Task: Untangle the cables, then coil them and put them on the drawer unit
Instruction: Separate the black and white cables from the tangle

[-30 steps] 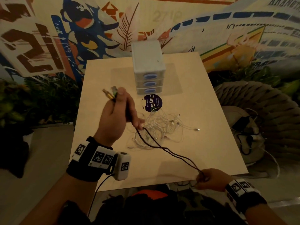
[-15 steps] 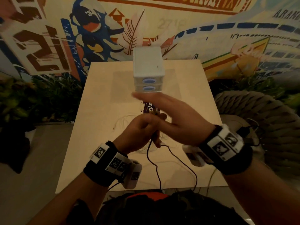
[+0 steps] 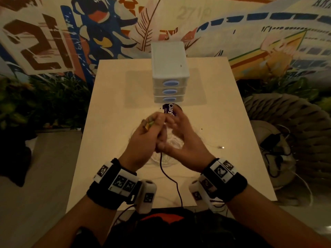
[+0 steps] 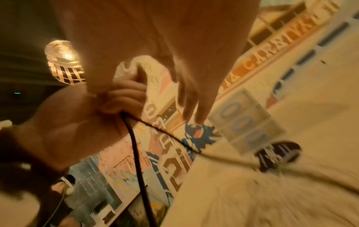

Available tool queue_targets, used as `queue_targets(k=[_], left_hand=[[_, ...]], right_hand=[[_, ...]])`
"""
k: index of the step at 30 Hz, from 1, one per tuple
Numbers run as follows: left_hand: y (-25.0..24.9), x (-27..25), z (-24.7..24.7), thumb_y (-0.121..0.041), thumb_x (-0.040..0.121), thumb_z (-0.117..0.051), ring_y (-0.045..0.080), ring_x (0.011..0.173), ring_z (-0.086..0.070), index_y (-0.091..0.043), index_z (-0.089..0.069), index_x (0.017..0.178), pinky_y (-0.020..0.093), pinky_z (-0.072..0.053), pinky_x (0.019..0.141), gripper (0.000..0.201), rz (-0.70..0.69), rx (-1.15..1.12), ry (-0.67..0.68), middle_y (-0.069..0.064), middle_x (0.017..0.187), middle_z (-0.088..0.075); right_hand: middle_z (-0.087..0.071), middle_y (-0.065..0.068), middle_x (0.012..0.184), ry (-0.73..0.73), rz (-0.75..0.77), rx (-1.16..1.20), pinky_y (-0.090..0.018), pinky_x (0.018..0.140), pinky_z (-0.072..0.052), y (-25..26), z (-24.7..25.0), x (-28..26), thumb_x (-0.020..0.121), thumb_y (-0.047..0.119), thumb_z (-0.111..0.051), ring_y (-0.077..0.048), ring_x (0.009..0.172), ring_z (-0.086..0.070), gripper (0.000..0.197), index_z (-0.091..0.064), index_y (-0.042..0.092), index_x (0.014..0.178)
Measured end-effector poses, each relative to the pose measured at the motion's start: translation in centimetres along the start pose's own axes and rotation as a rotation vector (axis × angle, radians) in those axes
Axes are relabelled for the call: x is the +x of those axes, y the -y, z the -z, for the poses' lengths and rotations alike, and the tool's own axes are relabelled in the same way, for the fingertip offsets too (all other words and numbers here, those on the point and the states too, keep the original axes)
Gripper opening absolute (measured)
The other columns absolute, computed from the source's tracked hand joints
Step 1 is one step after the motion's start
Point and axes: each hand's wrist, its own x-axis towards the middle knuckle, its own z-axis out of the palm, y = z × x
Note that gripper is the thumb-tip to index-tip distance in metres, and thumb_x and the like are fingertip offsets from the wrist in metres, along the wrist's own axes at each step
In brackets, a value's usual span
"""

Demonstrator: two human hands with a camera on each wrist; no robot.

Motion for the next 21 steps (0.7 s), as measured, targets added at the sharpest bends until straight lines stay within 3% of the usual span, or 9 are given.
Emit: queue_targets(k=[2,4,6,9,12,15,17,19,21], left_hand=[[-0.5,0.6,0.6,-0.03,0.109,-0.037,0.013,0.043,-0.017,-0.011,-0.058,0.095,0.024,-0.021,0.043,0.031,-0.042,-0.058,-0.021,-0.001,0.053,-0.027],[-1.1,1.0,1.5,-0.029,0.11,-0.036,0.012,0.043,-0.015,-0.013,-0.056,0.092,0.021,-0.019,0.042,0.032,-0.062,-0.056,-0.07,-0.003,0.053,-0.026],[-1.6,1.6,2.5,-0.029,0.111,-0.034,0.01,0.042,-0.017,-0.014,-0.055,0.091,0.019,-0.019,0.041,0.032,-0.093,-0.028,-0.134,-0.004,0.053,-0.028],[-2.5,2.3,3.9,-0.033,0.111,-0.034,0.009,0.043,-0.017,-0.018,-0.054,0.088,0.017,-0.02,0.041,0.033,-0.087,-0.117,-0.243,-0.006,0.054,-0.028],[-2.1,2.6,3.7,-0.036,0.111,-0.034,0.008,0.044,-0.016,-0.02,-0.054,0.087,0.016,-0.02,0.041,0.035,-0.015,-0.227,-0.271,-0.006,0.056,-0.026],[-0.7,2.3,1.3,-0.036,0.111,-0.033,0.008,0.043,-0.015,-0.019,-0.053,0.088,0.017,-0.018,0.04,0.035,0.053,-0.263,-0.175,-0.005,0.055,-0.023],[0.1,2.0,-0.2,-0.036,0.111,-0.033,0.008,0.043,-0.015,-0.019,-0.053,0.088,0.018,-0.018,0.041,0.035,0.064,-0.254,-0.09,-0.004,0.055,-0.022],[0.3,1.9,-0.7,-0.034,0.111,-0.032,0.01,0.042,-0.014,-0.018,-0.054,0.088,0.019,-0.017,0.041,0.035,0.045,-0.214,-0.033,-0.003,0.056,-0.022],[0.0,2.0,-0.1,-0.033,0.111,-0.032,0.011,0.043,-0.014,-0.017,-0.053,0.089,0.019,-0.017,0.041,0.034,-0.003,-0.16,-0.025,-0.002,0.056,-0.024]], right_hand=[[-0.064,0.009,0.134,0.241,-0.145,-0.031,-0.035,0.106,-0.048,-2.6,-0.3,-0.3,0.091,0.04,-0.073,-0.005,0.122,-0.062,0.067,-0.041,0.032,0.149],[-0.075,0.007,0.096,0.473,-0.247,-0.287,-0.028,0.088,-0.053,-4.5,0.0,-1.0,0.099,0.046,-0.059,-0.001,0.088,-0.069,0.026,-0.069,0.028,0.116],[-0.068,0.007,0.077,0.567,-0.334,-0.413,-0.025,0.074,-0.049,-6.9,1.0,-2.4,0.1,0.052,-0.053,-0.003,0.07,-0.061,0.03,-0.069,0.029,0.089],[-0.062,0.017,0.087,0.511,-0.445,-0.307,-0.028,0.081,-0.052,-9.7,2.7,-4.7,0.088,0.056,-0.07,-0.002,0.078,-0.06,0.023,-0.063,0.038,0.101],[-0.056,0.016,0.128,0.356,-0.425,-0.204,-0.03,0.097,-0.055,-10.0,2.5,-4.8,0.072,0.061,-0.082,-0.001,0.108,-0.062,0.084,-0.037,0.051,0.142],[-0.046,0.016,0.147,0.289,-0.246,-0.174,-0.023,0.105,-0.046,-7.9,0.5,-2.4,0.074,0.057,-0.083,0.002,0.126,-0.052,0.097,-0.026,0.048,0.151],[-0.057,0.015,0.137,0.337,-0.246,-0.169,-0.023,0.106,-0.045,-6.9,-0.9,-1.1,0.087,0.051,-0.074,0.001,0.12,-0.056,0.061,-0.047,0.038,0.14],[-0.072,0.007,0.105,0.421,-0.32,-0.112,-0.03,0.097,-0.052,-6.7,-1.8,-0.9,0.099,0.045,-0.059,-0.009,0.096,-0.067,0.025,-0.067,0.023,0.109],[-0.068,0.004,0.076,0.439,-0.443,-0.028,-0.033,0.08,-0.055,-7.9,-2.0,-2.0,0.103,0.046,-0.052,-0.014,0.071,-0.065,0.035,-0.064,0.019,0.086]])
